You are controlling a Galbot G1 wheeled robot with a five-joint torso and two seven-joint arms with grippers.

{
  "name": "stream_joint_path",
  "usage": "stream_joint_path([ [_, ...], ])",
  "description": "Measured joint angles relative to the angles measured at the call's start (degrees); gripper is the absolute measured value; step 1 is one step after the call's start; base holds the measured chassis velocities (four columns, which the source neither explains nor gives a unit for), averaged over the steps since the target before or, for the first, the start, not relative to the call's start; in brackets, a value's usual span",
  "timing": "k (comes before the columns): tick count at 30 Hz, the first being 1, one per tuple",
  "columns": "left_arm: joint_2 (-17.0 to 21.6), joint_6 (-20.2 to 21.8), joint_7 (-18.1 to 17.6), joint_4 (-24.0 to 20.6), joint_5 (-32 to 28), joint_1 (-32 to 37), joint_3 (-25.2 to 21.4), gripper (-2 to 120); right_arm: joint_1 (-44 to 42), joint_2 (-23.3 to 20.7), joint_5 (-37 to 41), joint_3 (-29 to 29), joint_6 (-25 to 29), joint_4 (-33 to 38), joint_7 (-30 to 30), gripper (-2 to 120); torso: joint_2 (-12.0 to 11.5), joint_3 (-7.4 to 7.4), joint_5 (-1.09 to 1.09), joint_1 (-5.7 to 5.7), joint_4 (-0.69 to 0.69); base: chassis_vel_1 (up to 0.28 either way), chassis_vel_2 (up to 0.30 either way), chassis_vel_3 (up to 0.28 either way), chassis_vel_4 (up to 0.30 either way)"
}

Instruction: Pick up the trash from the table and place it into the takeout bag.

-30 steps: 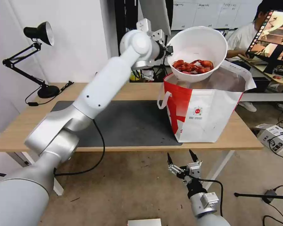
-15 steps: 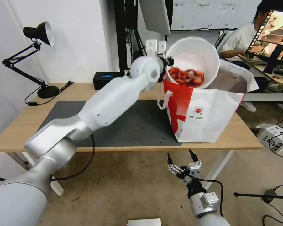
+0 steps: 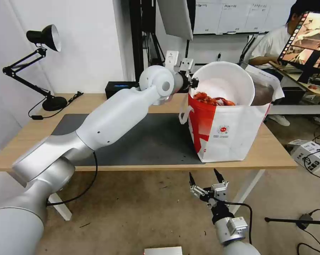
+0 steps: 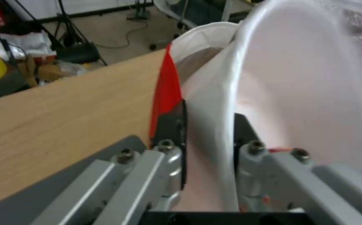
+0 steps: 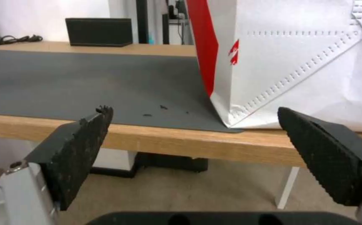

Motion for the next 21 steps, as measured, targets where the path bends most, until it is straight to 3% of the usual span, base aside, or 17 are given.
stream_joint_path([
  [10,1.72,0.44,0.06,-1.93,-2.98,0.82,-1.29,55,0.0,0.0,0.0,0.0,0.0,0.0,0.0,100,0.0,0.0,0.01,0.0,-0.01,0.0,0.0,0.0,0.0],
  [21,9.54,-3.05,0.68,-8.17,-4.19,4.45,-5.51,99,0.0,0.0,0.0,0.0,0.0,0.0,0.0,100,0.0,0.0,0.0,0.0,0.0,0.0,0.0,0.0,0.0],
])
